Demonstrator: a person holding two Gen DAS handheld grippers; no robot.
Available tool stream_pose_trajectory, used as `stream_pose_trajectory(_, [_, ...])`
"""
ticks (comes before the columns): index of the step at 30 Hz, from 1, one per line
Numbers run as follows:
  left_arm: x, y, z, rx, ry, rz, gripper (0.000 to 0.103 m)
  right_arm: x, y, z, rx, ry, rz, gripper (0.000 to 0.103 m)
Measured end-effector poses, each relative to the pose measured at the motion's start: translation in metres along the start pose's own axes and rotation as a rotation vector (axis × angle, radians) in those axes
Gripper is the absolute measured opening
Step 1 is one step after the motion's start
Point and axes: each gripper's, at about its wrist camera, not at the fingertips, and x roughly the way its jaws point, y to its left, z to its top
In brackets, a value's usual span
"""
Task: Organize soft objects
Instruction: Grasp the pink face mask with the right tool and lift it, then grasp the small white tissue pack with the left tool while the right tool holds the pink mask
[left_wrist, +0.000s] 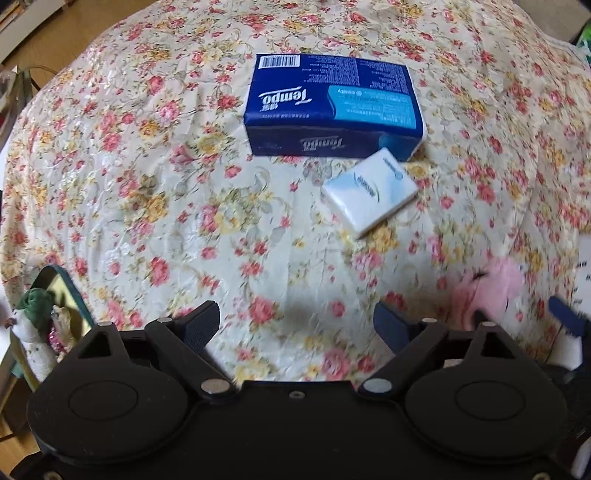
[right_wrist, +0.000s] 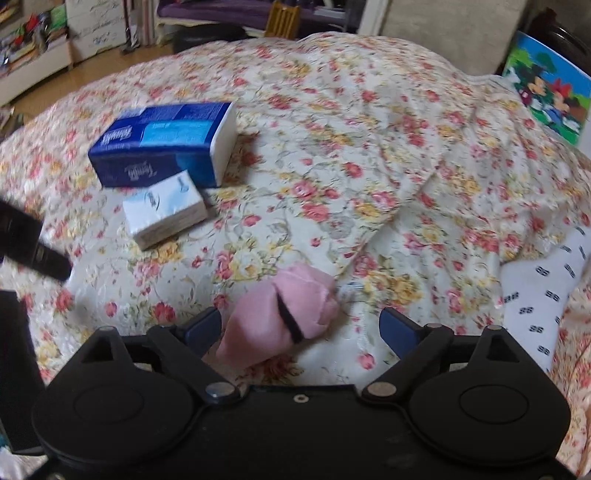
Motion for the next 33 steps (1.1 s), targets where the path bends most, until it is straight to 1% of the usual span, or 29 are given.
stream_pose_trajectory(3, [0.009,-0.003,0.012,-0.031,0.007,-0.027,0.089,0.011,0.006,-0.003,-0.035,0.024,-0.009,0.092])
stream_pose_trajectory(5, [0.016,-0.007,0.019,-0.045,0.013,-0.049,0.092,0.014,0.008,-0.002,-0.051,0.021,-0.037,0.091])
stream_pose_trajectory(7, [0.023,-0.012,0.025,-0.054,0.020,-0.061,0.093,0.016,0.008,-0.001,-0.045,0.020,-0.038,0.089])
stream_pose_trajectory(8, [0.027,-0.015,0.028,-0.057,0.023,-0.061,0.093,0.019,0.007,0.000,-0.040,0.032,-0.025,0.083])
stream_pose_trajectory(9, [0.030,-0.018,0.030,-0.061,0.026,-0.060,0.093,0.021,0.007,0.000,-0.036,0.050,-0.013,0.075])
stream_pose_trajectory(10, [0.034,-0.020,0.032,-0.065,0.030,-0.056,0.093,0.022,0.007,0.000,-0.032,0.069,0.000,0.070])
stream_pose_trajectory(11, [0.036,-0.022,0.034,-0.067,0.034,-0.054,0.093,0.025,0.007,0.000,-0.027,0.087,0.012,0.059])
stream_pose_trajectory(12, [0.039,-0.024,0.035,-0.068,0.038,-0.052,0.092,0.027,0.007,0.000,-0.025,0.110,0.020,0.055])
stream_pose_trajectory(13, [0.041,-0.025,0.036,-0.068,0.041,-0.048,0.093,0.028,0.007,0.000,-0.022,0.124,0.019,0.053])
stream_pose_trajectory(15, [0.044,-0.029,0.038,-0.064,0.043,-0.034,0.093,0.027,0.005,0.000,0.003,0.133,0.028,0.046])
stream_pose_trajectory(17, [0.046,-0.031,0.040,-0.061,0.040,-0.023,0.092,0.025,-0.001,0.001,0.064,0.142,0.062,0.045])
stream_pose_trajectory(19, [0.048,-0.032,0.042,-0.065,0.047,-0.018,0.092,0.026,-0.009,-0.003,0.161,0.135,0.127,0.044])
stream_pose_trajectory(20, [0.049,-0.032,0.043,-0.068,0.047,-0.018,0.093,0.031,-0.010,-0.005,0.179,0.160,0.139,0.039])
stream_pose_trajectory(21, [0.049,-0.032,0.044,-0.070,0.045,-0.019,0.093,0.033,-0.010,-0.007,0.175,0.178,0.128,0.036])
stream_pose_trajectory(24, [0.052,-0.034,0.047,-0.074,0.043,-0.010,0.093,0.025,-0.012,-0.009,0.175,0.151,0.102,0.036])
stream_pose_trajectory(26, [0.054,-0.034,0.049,-0.083,0.049,-0.003,0.093,0.021,-0.015,-0.010,0.189,0.141,0.105,0.036])
stream_pose_trajectory(33, [0.060,-0.037,0.057,-0.130,0.046,-0.006,0.093,0.022,-0.034,-0.012,0.271,0.155,0.119,0.036])
